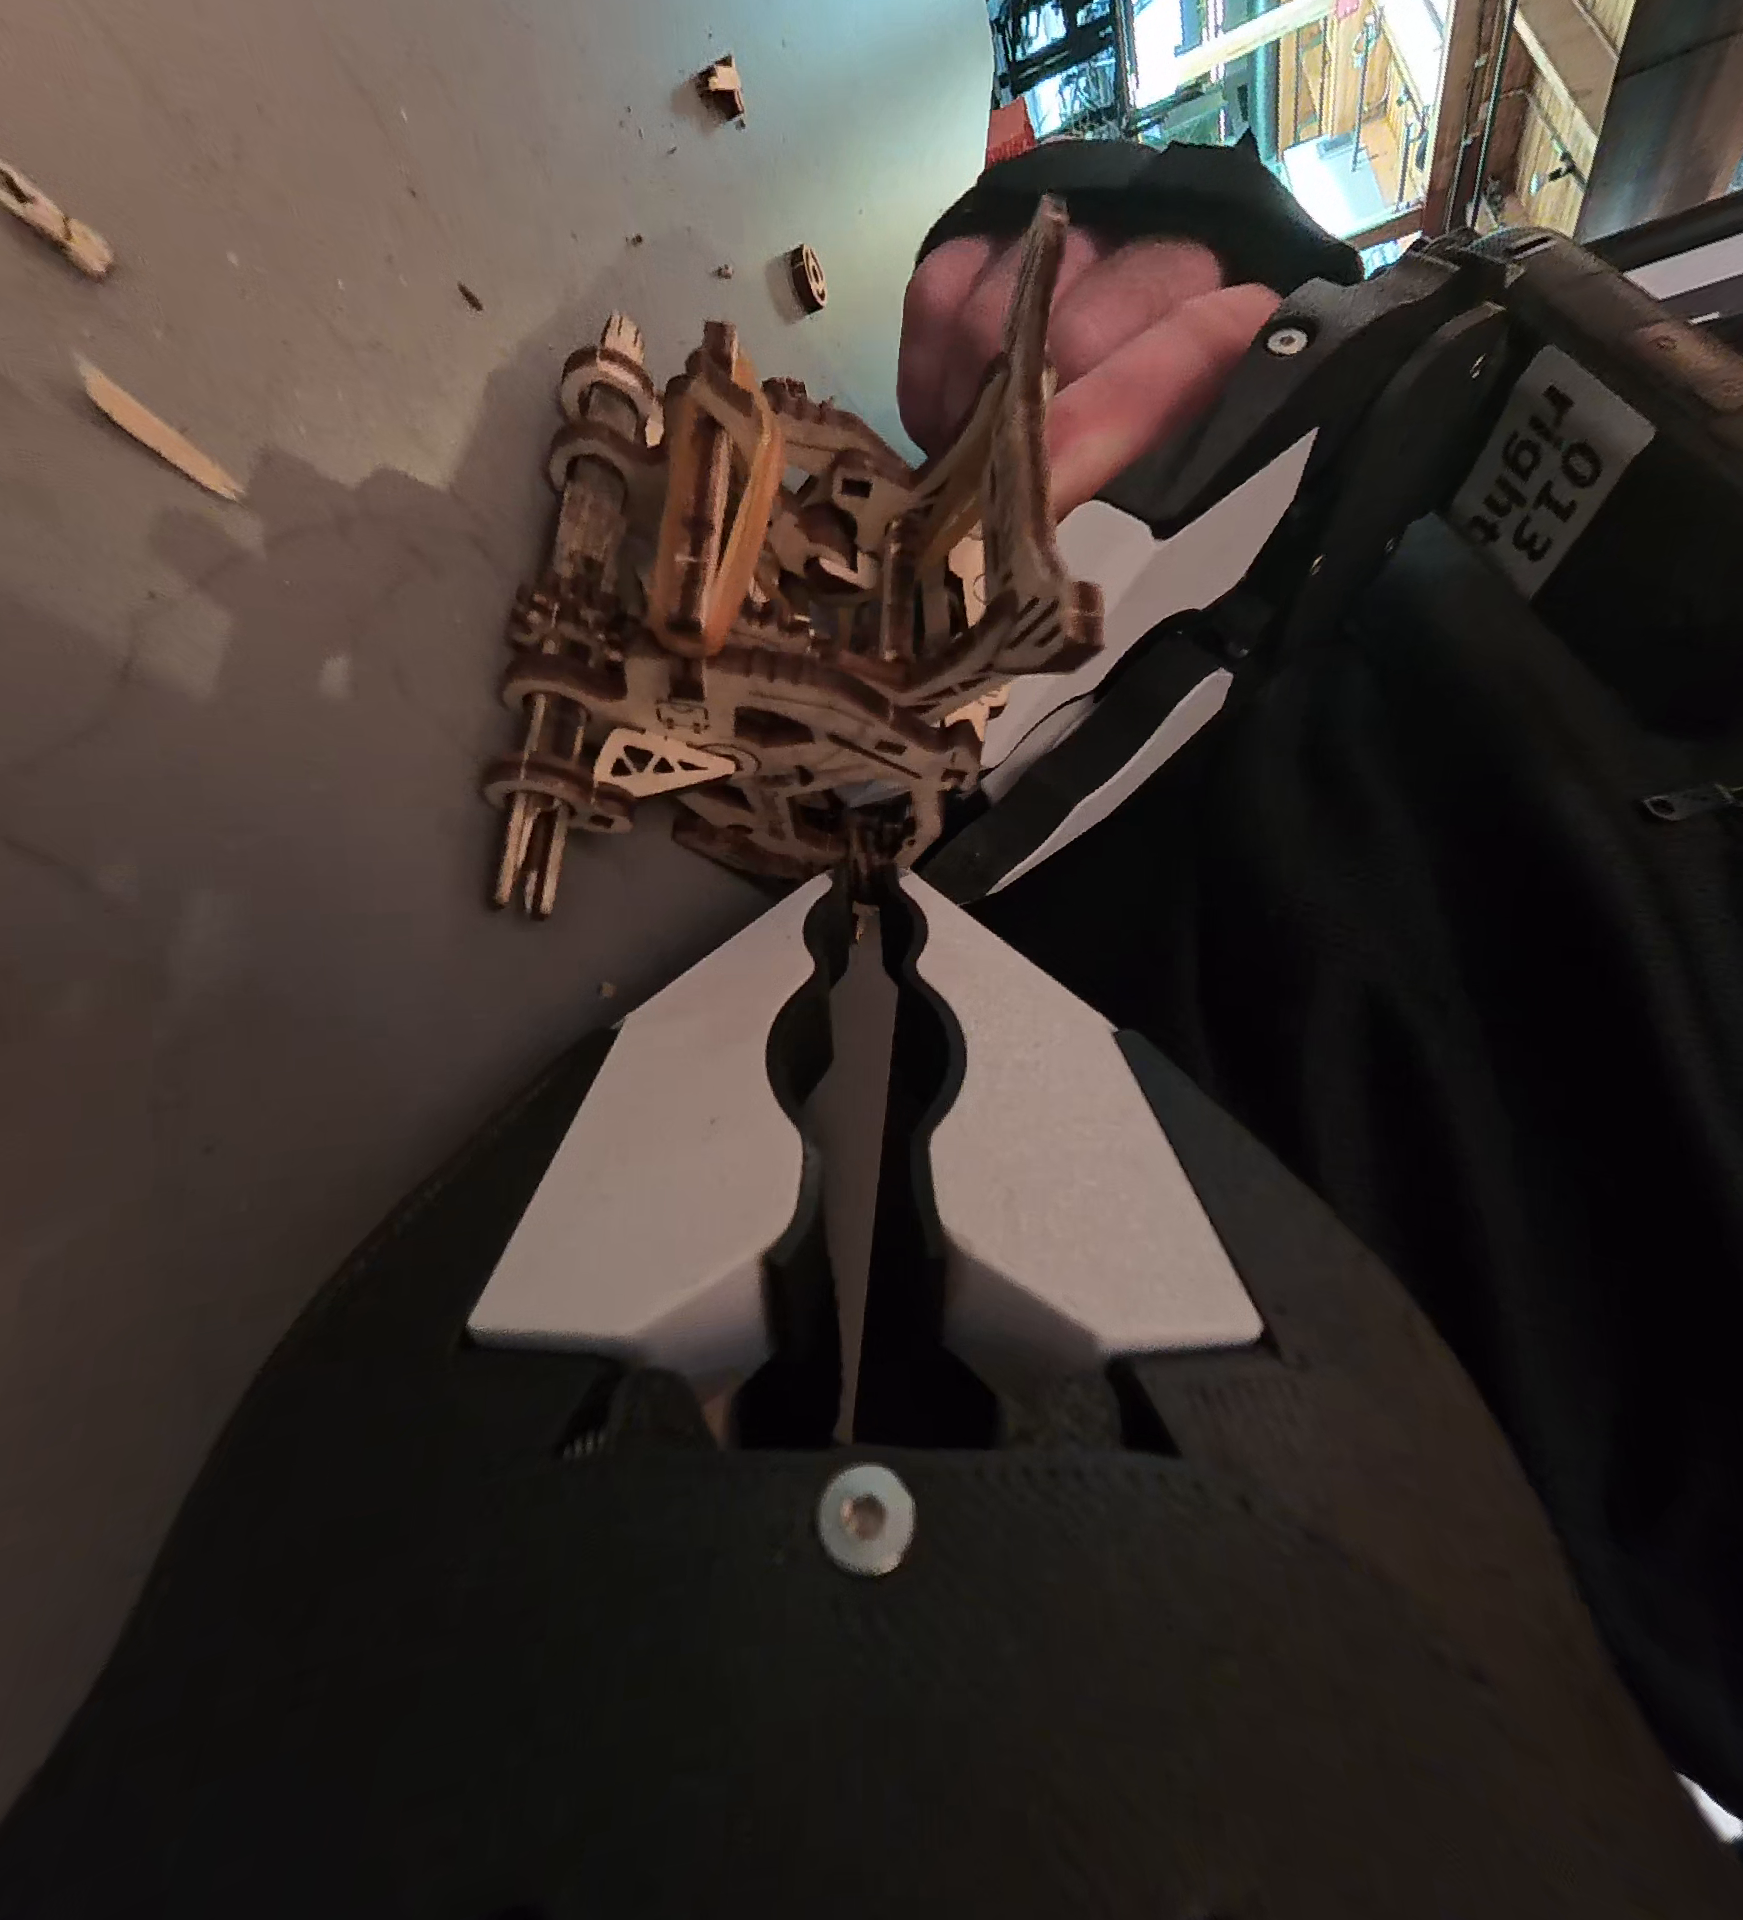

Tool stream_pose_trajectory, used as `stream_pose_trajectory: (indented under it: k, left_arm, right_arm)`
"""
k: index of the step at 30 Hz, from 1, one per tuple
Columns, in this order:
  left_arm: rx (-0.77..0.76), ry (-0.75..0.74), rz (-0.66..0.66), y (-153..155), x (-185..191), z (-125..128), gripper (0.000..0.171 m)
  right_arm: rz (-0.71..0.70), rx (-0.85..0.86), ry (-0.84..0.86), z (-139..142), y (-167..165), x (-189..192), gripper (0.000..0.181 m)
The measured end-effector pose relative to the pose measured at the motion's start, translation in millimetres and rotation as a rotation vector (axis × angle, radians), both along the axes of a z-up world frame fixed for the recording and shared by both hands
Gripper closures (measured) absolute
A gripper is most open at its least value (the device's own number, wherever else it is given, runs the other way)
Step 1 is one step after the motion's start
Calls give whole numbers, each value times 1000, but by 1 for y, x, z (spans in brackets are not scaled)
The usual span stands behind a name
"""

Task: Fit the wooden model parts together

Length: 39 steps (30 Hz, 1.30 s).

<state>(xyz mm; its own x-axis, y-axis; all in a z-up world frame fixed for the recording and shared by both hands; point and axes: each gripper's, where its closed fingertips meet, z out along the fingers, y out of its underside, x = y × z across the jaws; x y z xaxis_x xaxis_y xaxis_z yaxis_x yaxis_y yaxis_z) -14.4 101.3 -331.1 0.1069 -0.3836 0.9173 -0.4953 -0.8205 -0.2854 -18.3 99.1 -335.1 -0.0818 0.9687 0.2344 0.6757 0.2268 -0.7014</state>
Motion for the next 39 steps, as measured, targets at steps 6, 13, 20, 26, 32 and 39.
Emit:
stream_pose_trajectory:
  k: [6,13,20,26,32,39]
  left_arm:
    - [-54,-5,-10,0,0,1,169]
    - [-91,0,-29,-1,-1,0,169]
    - [-70,1,-40,1,-1,0,170]
    - [-31,4,-39,2,1,-1,170]
    - [-30,-5,-47,3,4,1,170]
    - [-16,6,-66,0,6,-1,171]
  right_arm:
    - [5,-2,6,0,-1,-1,142]
    - [14,-26,-24,-2,-2,-1,143]
    - [16,-13,-7,-1,-1,-1,142]
    - [46,26,10,13,-7,16,139]
    - [-38,-37,31,17,1,31,136]
    - [-105,-79,4,10,10,44,125]
